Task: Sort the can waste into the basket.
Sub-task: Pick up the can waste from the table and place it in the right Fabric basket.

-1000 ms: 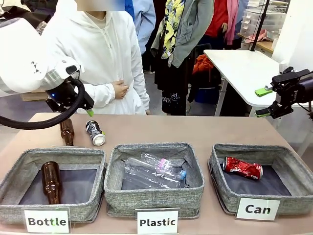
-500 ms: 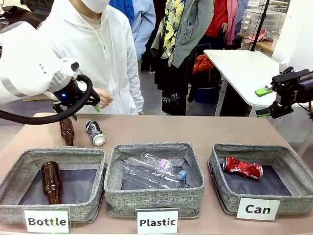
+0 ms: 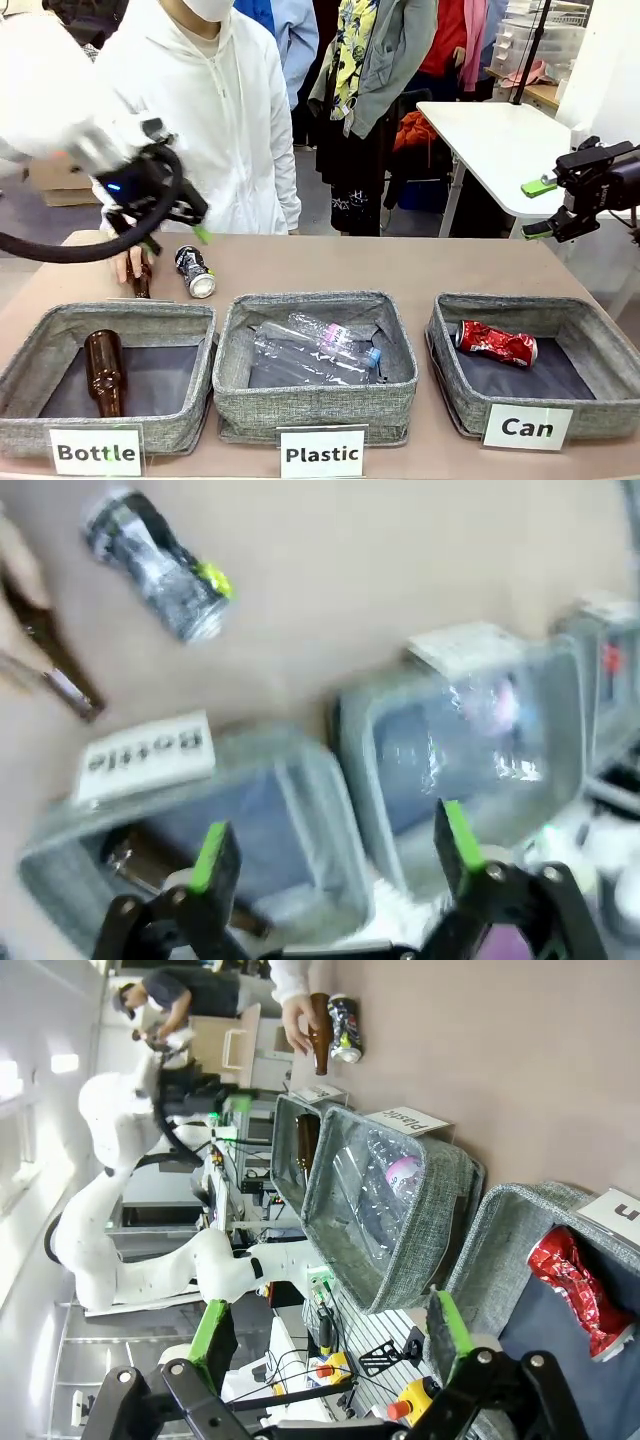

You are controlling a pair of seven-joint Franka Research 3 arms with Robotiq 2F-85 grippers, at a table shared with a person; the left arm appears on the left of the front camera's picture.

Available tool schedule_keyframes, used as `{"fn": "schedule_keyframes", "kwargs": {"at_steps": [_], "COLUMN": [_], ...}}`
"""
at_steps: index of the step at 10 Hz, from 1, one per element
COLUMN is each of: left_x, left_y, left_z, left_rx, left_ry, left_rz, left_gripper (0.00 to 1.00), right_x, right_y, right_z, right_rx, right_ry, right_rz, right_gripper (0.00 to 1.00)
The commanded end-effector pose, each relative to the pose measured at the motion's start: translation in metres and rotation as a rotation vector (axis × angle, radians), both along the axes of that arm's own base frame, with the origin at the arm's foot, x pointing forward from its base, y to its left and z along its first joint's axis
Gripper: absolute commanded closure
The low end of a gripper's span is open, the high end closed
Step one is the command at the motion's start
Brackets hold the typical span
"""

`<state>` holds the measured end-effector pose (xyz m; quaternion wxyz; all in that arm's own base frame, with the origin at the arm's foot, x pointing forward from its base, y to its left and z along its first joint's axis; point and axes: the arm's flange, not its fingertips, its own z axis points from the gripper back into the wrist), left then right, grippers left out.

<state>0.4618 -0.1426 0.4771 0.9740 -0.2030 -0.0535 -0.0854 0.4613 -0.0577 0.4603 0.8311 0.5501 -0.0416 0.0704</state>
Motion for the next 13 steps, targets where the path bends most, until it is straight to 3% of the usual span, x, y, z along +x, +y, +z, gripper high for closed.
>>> {"fn": "schedule_keyframes", "kwargs": {"at_steps": [1,2,4,6,9,11,13], "left_x": [-0.048,-0.066,-0.088,-0.104,-0.127,-0.165,-0.219], "left_y": [0.07,0.101,0.168,0.252,0.332,0.381,0.413], "left_z": [0.038,0.052,0.062,0.065,0.033,0.013,-0.006], "left_rx": [-0.006,-0.062,-0.128,-0.357,-0.628,-0.89,-1.025], "left_ry": [0.015,0.002,0.034,0.0,-0.051,-0.085,-0.148], "left_rz": [-0.126,-0.022,0.009,0.034,0.088,0.168,0.28], "left_gripper": [0.0,0.0,0.0,0.0,0.0,0.0,0.0], "right_x": [0.0,0.0,0.0,0.0,0.0,0.0,0.0], "right_y": [-0.002,-0.002,-0.002,-0.002,-0.002,-0.002,-0.002], "right_z": [0.003,0.003,0.003,0.003,0.003,0.003,0.003], "right_rx": [-0.003,-0.003,-0.003,-0.003,-0.003,-0.003,-0.003], "right_ry": [-0.016,-0.016,-0.016,-0.016,-0.016,-0.016,-0.016], "right_rz": [0.012,0.012,0.012,0.012,0.012,0.012,0.012], "right_gripper": [0.0,0.0,0.0,0.0,0.0,0.0,0.0]}}
